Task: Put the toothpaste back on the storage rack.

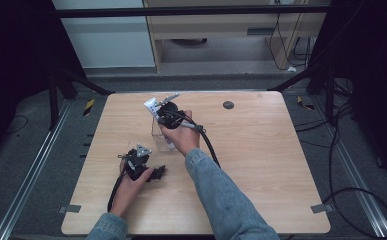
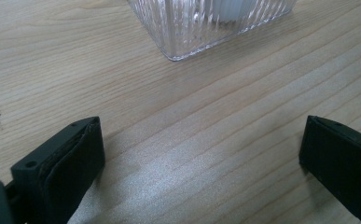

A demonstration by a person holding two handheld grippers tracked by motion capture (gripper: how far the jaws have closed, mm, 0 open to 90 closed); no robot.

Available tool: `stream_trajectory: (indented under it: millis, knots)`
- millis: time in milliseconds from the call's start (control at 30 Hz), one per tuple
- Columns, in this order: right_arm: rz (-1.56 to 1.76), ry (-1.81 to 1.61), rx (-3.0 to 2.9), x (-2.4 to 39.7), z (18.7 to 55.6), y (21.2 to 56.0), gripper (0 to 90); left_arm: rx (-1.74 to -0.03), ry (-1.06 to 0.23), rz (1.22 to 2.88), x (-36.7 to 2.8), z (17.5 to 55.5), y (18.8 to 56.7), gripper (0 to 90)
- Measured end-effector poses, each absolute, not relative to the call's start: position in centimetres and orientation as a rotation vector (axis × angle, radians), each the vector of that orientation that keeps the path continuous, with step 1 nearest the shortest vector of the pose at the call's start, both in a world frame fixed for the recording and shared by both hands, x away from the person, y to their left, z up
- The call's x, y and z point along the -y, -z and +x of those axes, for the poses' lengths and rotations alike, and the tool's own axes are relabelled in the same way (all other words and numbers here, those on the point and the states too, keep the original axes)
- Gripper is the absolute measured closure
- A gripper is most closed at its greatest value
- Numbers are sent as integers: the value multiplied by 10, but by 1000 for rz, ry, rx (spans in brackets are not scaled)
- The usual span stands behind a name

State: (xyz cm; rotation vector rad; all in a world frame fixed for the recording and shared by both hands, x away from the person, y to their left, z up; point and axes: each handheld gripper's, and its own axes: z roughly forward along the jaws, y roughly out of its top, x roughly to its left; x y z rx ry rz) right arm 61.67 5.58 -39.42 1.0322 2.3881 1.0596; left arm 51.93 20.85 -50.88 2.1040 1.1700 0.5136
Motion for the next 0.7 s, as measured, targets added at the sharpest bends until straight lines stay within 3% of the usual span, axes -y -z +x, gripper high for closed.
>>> stream_trajectory:
  millis: [700]
  knots:
    - [1006, -1072, -2369, -27, 603, 380, 771, -1170, -514, 2104, -208, 519, 509, 0]
